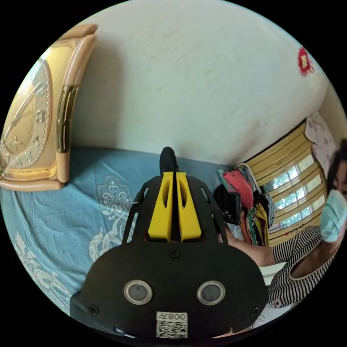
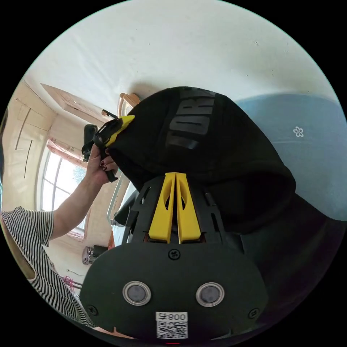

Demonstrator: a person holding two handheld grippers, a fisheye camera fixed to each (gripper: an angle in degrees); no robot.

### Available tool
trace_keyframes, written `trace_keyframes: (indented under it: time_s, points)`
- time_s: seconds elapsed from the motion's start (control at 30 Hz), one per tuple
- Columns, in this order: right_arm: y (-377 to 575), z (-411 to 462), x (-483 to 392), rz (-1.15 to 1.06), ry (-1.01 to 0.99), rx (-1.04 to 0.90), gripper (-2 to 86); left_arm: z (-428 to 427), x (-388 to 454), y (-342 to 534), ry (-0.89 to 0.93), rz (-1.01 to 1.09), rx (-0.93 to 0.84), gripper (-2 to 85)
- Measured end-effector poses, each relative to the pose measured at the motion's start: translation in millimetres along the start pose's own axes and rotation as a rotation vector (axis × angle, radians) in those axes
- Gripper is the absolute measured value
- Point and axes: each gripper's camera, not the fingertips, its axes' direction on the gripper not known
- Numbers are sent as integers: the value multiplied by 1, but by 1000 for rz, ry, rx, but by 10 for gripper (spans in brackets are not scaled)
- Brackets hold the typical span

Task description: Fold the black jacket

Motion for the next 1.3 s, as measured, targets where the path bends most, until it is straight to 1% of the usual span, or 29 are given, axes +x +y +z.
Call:
trace_keyframes:
  time_s: [0.07, 0.1, 0.17, 0.23, 0.37, 0.43, 0.53, 0.63, 0.67, 0.73, 0.8, 0.83, 0.9, 0.97, 1.03, 1.07, 1.1, 1.13, 1.17, 1.3]
  points:
    - [16, -5, 11, 20, -10, 4, 1, -8, 23, 9, 91, 116, -5, 14]
    - [26, -9, 23, 59, -49, 11, 2, -11, 37, 19, 143, 189, -32, 13]
    - [44, -21, 37, 83, -122, 16, 3, -9, 55, 38, 204, 274, -108, 13]
    - [81, -43, 57, 118, -159, -4, 8, 0, 72, 71, 236, 343, -247, 12]
    - [154, -93, 100, 234, -160, -43, 31, 21, 78, 125, 191, 344, -439, 13]
    - [193, -137, 128, 339, -235, 37, 63, 31, 73, 152, 176, 309, -494, 13]
    - [203, -174, 141, 362, -240, 100, 92, 41, 68, 174, 149, 275, -529, 12]
    - [181, -173, 141, 323, -261, 57, 105, 50, 65, 188, 102, 268, -560, 12]
    - [177, -169, 142, 317, -252, 29, 105, 51, 64, 190, 99, 271, -566, 12]
    - [168, -145, 156, 339, -206, -90, 100, 53, 64, 196, 67, 277, -582, 12]
    - [170, -128, 170, 371, -228, -157, 73, 52, 64, 200, 54, 282, -585, 13]
    - [174, -121, 177, 400, -259, -167, 51, 49, 64, 202, 37, 283, -578, 13]
    - [180, -120, 171, 352, -311, -148, 32, 43, 66, 204, 10, 295, -562, 15]
    - [189, -118, 165, 335, -203, -209, 25, 39, 67, 208, -48, 313, -561, 18]
    - [215, -104, 175, 348, -70, -339, 24, 43, 57, 221, -80, 275, -591, 25]
    - [224, -100, 183, 385, -63, -364, 25, 45, 53, 225, -78, 258, -608, 27]
    - [241, -99, 198, 472, -112, -368, 27, 49, 45, 234, -68, 212, -628, 31]
    - [253, -106, 205, 491, -186, -333, 30, 47, 39, 242, -54, 166, -610, 35]
    - [257, -111, 207, 499, -203, -313, 31, 44, 36, 245, -45, 143, -588, 37]
    - [251, -155, 199, 454, -123, -258, 44, 17, 16, 257, 39, -16, -379, 56]
